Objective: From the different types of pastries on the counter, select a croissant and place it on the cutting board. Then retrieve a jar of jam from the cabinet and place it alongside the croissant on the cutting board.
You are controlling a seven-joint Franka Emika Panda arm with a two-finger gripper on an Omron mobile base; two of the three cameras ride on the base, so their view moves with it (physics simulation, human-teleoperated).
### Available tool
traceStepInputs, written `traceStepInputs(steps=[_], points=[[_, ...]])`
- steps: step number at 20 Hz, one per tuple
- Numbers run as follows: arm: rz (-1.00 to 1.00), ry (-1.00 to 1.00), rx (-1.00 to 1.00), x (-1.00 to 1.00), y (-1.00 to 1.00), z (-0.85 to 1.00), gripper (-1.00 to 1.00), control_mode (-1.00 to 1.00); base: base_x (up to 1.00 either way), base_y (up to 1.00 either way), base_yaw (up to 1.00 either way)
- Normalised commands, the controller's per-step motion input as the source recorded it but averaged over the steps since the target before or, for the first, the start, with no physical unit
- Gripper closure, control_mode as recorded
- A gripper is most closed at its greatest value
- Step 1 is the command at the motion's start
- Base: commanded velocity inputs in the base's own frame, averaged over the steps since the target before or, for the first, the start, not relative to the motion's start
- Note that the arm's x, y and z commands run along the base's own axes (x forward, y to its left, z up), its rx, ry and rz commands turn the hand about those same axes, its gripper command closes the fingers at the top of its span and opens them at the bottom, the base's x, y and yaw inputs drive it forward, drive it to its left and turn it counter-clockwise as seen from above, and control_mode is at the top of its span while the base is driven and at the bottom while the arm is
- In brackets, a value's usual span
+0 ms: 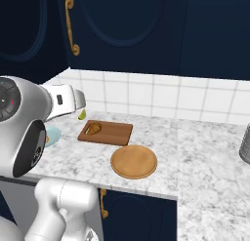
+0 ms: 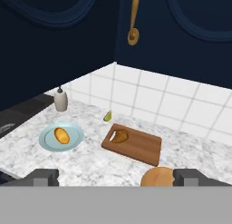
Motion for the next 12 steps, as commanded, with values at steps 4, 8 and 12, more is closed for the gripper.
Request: traceStepInputs(steps=[4,8,12], points=[[0.0,0.0,0.0,0.0,0.0,0.0,-1.0,-1.0,0.0,0.0,0.0],[0.0,0.0,0.0,0.0,0.0,0.0,-1.0,1.0,0.0,0.0,0.0],[0.0,0.0,0.0,0.0,0.0,0.0,-1.0,1.0,-0.45,-0.01,-0.03]])
